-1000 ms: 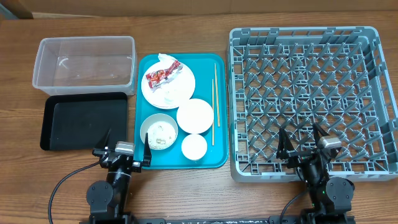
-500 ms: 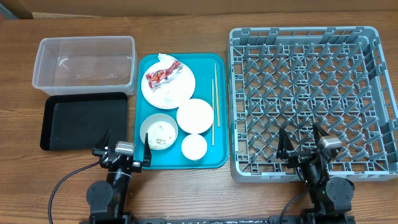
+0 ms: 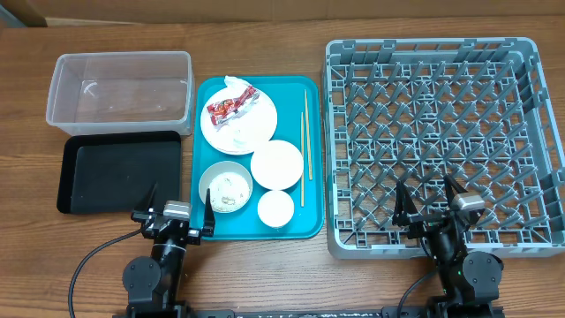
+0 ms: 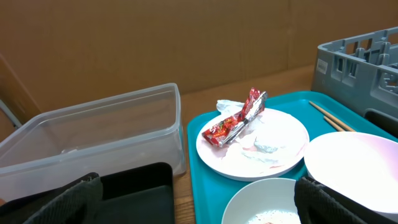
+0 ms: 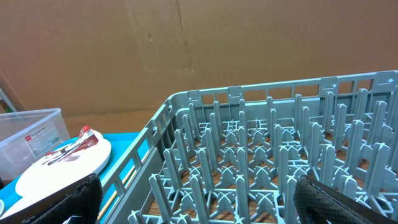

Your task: Sort waste into correct bins and load items into the dishwasher

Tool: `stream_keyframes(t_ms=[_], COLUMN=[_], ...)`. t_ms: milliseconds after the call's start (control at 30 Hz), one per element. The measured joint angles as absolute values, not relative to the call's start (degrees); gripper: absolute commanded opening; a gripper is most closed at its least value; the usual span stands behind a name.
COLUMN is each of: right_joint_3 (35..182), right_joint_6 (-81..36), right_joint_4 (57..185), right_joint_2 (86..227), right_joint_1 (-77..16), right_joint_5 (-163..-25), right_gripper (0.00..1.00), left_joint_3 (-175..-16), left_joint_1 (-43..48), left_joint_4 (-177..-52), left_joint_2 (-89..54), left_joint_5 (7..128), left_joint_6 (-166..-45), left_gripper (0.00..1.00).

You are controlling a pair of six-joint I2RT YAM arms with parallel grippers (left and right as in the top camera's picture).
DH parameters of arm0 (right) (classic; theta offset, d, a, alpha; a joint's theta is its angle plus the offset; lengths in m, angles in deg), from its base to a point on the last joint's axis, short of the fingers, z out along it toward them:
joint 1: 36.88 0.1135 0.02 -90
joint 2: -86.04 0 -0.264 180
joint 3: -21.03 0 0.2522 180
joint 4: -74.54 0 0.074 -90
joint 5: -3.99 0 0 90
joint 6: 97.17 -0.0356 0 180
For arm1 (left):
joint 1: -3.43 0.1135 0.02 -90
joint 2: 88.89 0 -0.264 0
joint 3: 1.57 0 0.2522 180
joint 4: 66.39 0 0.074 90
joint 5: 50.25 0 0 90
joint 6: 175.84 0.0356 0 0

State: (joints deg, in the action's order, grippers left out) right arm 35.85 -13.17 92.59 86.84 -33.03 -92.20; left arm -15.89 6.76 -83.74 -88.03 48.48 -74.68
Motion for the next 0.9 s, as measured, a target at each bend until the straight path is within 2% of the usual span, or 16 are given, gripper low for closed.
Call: stream_keyframes(t_ms=[400,900], right_joint_3=[35.9,35.9], right_joint_6=[-13.1,-13.1], right_joint_4=[92.3,89.3], right_joint_2=[86.8,86.8], right_joint_1=[-33.0,-33.0], right_joint_5=[-92.2,-92.2], right_gripper=[1.00,1.00], left_joint_3=[-15.9,-15.8], left_joint_1=[6.8,6.8], left_joint_4=[-83.5,-76.8], left_joint_2=[-88.0,-88.0], left_joint_5=[48.5,48.5], left_joint_6=[-75.3,-83.1], left_gripper=[1.00,1.00])
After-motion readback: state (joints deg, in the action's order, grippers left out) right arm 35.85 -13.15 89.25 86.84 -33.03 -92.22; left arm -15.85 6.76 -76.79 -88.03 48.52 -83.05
